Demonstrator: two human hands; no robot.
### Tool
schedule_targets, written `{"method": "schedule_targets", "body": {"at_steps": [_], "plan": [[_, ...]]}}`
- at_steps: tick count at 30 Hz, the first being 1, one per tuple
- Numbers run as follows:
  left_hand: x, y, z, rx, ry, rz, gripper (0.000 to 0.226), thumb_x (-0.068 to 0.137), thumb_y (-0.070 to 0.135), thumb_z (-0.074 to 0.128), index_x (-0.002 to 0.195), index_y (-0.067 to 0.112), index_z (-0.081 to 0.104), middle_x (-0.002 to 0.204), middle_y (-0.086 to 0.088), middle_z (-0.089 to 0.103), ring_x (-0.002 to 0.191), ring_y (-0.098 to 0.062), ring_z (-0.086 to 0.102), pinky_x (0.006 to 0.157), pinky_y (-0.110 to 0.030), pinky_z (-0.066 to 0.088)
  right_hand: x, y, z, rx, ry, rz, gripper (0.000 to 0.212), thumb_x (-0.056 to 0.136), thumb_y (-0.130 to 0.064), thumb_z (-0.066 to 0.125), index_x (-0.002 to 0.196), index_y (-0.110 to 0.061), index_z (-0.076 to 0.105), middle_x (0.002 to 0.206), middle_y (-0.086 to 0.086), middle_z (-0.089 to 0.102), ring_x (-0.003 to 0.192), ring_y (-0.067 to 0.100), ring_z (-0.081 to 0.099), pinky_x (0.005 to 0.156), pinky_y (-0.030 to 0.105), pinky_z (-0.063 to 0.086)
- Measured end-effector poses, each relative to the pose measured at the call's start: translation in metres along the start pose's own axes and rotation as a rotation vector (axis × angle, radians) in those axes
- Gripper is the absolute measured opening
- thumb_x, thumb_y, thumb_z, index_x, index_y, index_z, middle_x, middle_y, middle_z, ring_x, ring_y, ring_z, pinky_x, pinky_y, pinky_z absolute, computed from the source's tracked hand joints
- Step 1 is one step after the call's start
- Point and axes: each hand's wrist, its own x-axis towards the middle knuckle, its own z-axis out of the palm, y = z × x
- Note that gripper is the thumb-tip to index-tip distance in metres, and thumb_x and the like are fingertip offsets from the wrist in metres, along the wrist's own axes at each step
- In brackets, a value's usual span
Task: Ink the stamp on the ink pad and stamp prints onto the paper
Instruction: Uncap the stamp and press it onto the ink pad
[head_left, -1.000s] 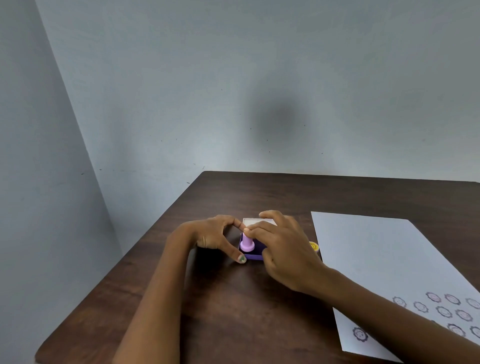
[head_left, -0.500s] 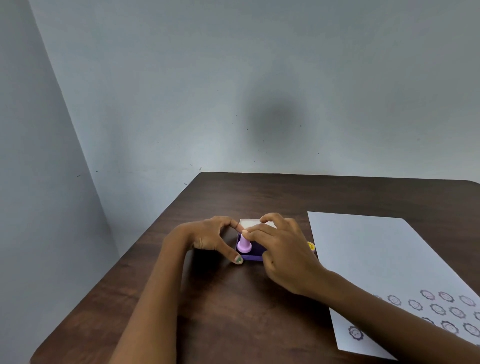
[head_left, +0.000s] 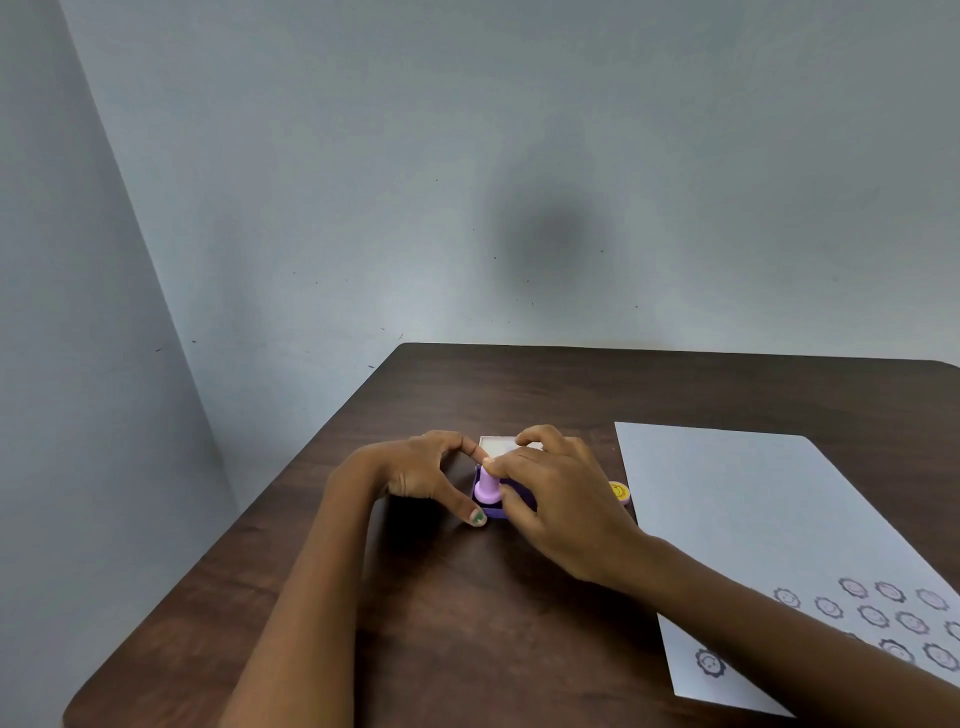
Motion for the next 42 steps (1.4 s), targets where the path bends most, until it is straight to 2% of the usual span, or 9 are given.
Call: {"method": "schedule_targets", "body": {"at_steps": [8,11,14,20,26,30,35,37,42], "plan": [[0.002,-0.002,0.0,0.001,-0.007,-0.007,0.057,0.061,0.028,0.088,0.109,0.037,0.057,0.132,0.006,0.047,0.119,-0.017,0.045,0.105,-0.036,0.038,0.012,-0.002,0.008,0.095,0.034,0.082,0.016,0.083,-0.023,0.064,0.089,-0.011,0.07,0.086,0.01,0.07,0.079,0.022,0.059,0.063,0.031,0.043],[0.003,-0.003,0.0,0.001,-0.012,-0.008,0.057,0.062,0.028,0.087,0.109,0.037,0.056,0.131,0.006,0.046,0.118,-0.017,0.044,0.101,-0.032,0.037,0.015,0.004,0.01,0.186,0.024,0.128,0.015,0.08,-0.024,0.068,0.088,-0.012,0.072,0.088,0.007,0.073,0.076,0.012,0.058,0.066,0.02,0.043],[0.005,-0.004,0.0,-0.003,-0.018,0.004,0.057,0.063,0.027,0.086,0.111,0.035,0.056,0.13,0.006,0.047,0.117,-0.017,0.044,0.097,-0.03,0.037,0.015,0.006,0.012,0.207,0.02,0.122,0.015,0.076,-0.023,0.071,0.087,-0.013,0.073,0.087,0.005,0.075,0.072,0.0,0.049,0.065,0.005,0.03],[0.007,-0.006,0.0,0.012,-0.011,0.002,0.06,0.063,0.029,0.086,0.114,0.035,0.055,0.13,0.007,0.047,0.118,-0.016,0.045,0.095,-0.029,0.036,0.015,0.004,0.008,0.303,0.012,0.21,0.015,0.075,-0.025,0.073,0.087,-0.015,0.073,0.087,0.0,0.075,0.061,-0.009,0.053,0.059,0.001,0.039],[0.007,-0.008,0.0,0.016,-0.001,0.008,0.059,0.061,0.032,0.087,0.111,0.038,0.056,0.13,0.007,0.047,0.118,-0.015,0.045,0.099,-0.03,0.037,0.02,0.0,-0.002,0.36,0.005,0.293,0.016,0.075,-0.022,0.074,0.089,-0.015,0.073,0.087,0.001,0.075,0.064,-0.004,0.057,0.062,0.003,0.043],[0.009,-0.008,-0.001,0.026,-0.021,-0.004,0.065,0.062,0.034,0.086,0.118,0.038,0.054,0.138,0.006,0.041,0.123,-0.016,0.04,0.103,-0.031,0.036,0.02,0.006,-0.021,0.798,0.256,0.645,0.012,0.073,-0.02,0.076,0.083,-0.015,0.073,0.084,-0.001,0.075,0.077,0.009,0.068,0.066,0.015,0.054],[0.011,-0.007,-0.001,0.015,-0.051,-0.011,0.066,0.065,0.034,0.085,0.122,0.035,0.051,0.146,0.004,0.033,0.127,-0.018,0.034,0.1,-0.028,0.033,0.01,0.006,-0.045,1.724,0.213,1.026,0.008,0.076,-0.008,0.069,0.082,-0.005,0.073,0.083,0.015,0.076,0.076,0.023,0.073,0.059,0.027,0.06],[0.011,-0.007,-0.001,0.006,-0.046,-0.008,0.067,0.065,0.035,0.085,0.122,0.036,0.051,0.147,0.004,0.032,0.129,-0.019,0.034,0.101,-0.028,0.033,0.005,0.006,-0.05,1.899,0.189,1.069,0.01,0.07,-0.007,0.071,0.078,-0.003,0.075,0.086,0.017,0.076,0.077,0.024,0.073,0.057,0.029,0.06],[0.011,-0.008,-0.001,-0.025,-0.026,-0.018,0.072,0.062,0.041,0.085,0.124,0.039,0.049,0.149,0.004,0.029,0.13,-0.019,0.032,0.106,-0.033,0.035,-0.001,0.007,-0.057,2.1,0.167,0.975,0.015,0.067,-0.006,0.07,0.08,0.0,0.075,0.089,0.016,0.075,0.079,0.024,0.073,0.06,0.031,0.06]]}}
